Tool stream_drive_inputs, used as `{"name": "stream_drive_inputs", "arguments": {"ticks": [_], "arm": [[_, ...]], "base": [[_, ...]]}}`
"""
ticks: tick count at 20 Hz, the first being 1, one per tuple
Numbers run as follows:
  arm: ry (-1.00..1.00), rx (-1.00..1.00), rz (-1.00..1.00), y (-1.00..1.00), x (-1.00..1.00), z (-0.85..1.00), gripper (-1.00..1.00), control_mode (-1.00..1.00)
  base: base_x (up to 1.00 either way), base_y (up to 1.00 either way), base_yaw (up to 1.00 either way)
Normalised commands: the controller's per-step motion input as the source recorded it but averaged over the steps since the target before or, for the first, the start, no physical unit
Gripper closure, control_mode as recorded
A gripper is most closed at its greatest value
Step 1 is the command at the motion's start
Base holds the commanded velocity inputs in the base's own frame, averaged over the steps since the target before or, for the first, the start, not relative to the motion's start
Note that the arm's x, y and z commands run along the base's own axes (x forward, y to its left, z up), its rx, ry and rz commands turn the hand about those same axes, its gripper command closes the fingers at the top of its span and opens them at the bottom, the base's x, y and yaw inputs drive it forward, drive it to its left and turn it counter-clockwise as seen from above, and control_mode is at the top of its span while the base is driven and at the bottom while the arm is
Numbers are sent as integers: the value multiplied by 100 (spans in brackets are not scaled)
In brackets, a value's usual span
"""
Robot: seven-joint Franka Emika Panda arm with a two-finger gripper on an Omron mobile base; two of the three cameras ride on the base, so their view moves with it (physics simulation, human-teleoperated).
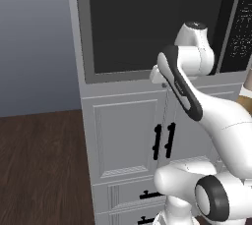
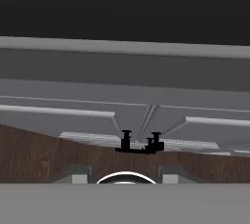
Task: Open the microwave, place the bowl with waffle inside the microwave, then close the microwave door and turn it on.
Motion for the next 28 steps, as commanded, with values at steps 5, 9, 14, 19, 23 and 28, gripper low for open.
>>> {"name": "stream_drive_inputs", "arguments": {"ticks": [5,9,14,19,23,28], "arm": [[0,0,0,-3,-11,-12,-100,-100],[0,6,-1,-12,-28,-33,-100,-100],[2,27,-30,-47,-54,-6,-100,-100],[3,44,-43,-67,-36,0,-100,-100],[0,49,-47,-42,-28,5,-100,-100],[0,59,-47,-48,-9,18,-100,-100]], "base": [[0,0,0],[0,0,0],[0,0,0],[0,0,0],[0,0,0],[0,0,0]]}}
